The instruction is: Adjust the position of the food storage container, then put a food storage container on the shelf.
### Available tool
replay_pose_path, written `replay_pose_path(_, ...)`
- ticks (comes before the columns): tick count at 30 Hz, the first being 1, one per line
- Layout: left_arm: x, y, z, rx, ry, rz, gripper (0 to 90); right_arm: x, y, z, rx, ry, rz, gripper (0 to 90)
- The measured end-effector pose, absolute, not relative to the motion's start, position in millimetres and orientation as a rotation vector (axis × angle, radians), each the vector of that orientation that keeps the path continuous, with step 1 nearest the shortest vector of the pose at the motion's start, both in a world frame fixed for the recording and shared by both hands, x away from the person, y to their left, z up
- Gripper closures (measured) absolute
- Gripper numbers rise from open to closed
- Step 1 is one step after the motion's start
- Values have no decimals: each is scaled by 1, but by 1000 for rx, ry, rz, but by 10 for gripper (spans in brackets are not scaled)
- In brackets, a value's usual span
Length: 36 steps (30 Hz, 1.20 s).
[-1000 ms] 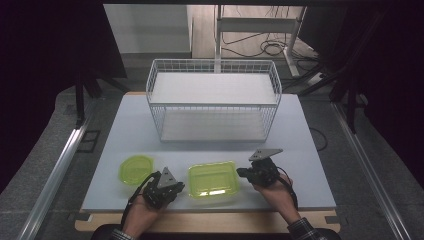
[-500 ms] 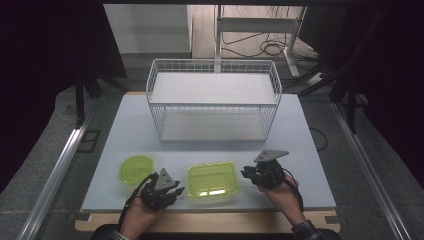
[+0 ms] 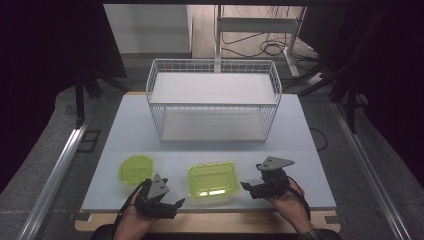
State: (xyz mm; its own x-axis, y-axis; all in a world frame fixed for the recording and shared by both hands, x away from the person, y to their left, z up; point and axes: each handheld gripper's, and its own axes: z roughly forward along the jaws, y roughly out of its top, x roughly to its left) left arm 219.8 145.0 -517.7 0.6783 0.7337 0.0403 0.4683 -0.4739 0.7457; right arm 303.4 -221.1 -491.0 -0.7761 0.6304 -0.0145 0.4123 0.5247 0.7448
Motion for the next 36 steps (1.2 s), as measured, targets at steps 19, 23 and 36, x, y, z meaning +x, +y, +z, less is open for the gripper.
replay_pose_path(19,220,146,-521,2131,872,552,41,299,-229,-496,966,2472,1166,17)
replay_pose_path(23,221,145,-522,2147,872,563,41,299,-229,-494,997,2471,1179,26)
replay_pose_path(36,221,143,-524,2164,861,560,44,300,-225,-486,992,2528,1167,189)
